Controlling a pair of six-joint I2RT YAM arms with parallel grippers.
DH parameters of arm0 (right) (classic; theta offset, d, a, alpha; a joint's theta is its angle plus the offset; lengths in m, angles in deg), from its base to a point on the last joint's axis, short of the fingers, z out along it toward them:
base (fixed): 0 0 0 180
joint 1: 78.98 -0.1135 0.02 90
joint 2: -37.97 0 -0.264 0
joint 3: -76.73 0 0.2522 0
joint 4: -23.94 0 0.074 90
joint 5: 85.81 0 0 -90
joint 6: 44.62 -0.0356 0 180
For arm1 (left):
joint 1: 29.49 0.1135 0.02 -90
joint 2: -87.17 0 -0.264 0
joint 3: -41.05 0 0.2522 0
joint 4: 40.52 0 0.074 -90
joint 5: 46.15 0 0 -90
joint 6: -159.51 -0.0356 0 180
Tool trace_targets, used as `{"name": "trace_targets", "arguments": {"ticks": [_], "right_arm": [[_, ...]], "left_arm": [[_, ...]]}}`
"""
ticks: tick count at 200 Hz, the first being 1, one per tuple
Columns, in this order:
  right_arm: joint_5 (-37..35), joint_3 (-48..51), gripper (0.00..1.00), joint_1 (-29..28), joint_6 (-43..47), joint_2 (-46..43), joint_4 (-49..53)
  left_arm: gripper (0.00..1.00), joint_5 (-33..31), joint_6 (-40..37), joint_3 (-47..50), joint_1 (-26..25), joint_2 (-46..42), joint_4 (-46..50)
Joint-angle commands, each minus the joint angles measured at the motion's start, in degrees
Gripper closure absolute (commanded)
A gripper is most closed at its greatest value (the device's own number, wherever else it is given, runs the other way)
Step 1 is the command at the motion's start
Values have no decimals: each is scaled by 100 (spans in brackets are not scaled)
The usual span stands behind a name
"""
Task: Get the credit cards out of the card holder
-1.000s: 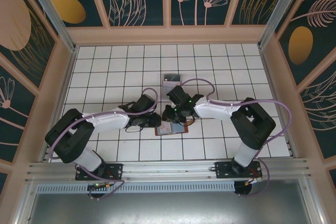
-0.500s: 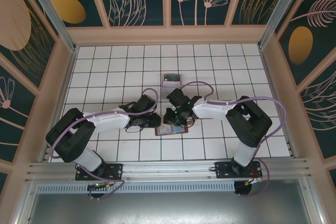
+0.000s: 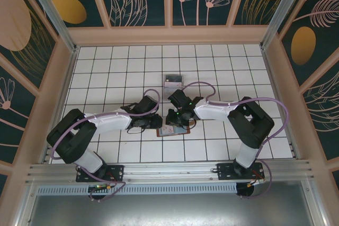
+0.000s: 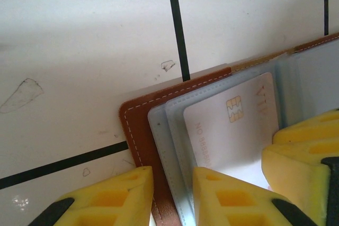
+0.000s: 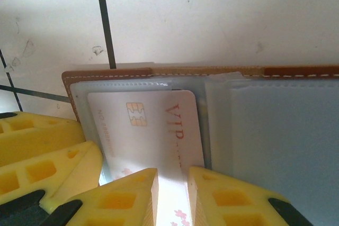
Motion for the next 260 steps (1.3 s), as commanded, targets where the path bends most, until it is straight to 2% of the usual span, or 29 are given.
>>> {"name": "trace_targets", "arguments": {"ticks": [1, 106, 260], "right_arm": [[-315, -15, 76, 32, 100, -38, 443], [-228, -1, 75, 40, 7, -211, 335], [-267, 309, 75, 101, -1, -117, 157]], "left_arm": [[72, -298, -174, -78, -19, 174, 403], [73, -622, -342, -267, -19, 346, 601], [73, -577, -351, -271, -17, 361, 649]]}}
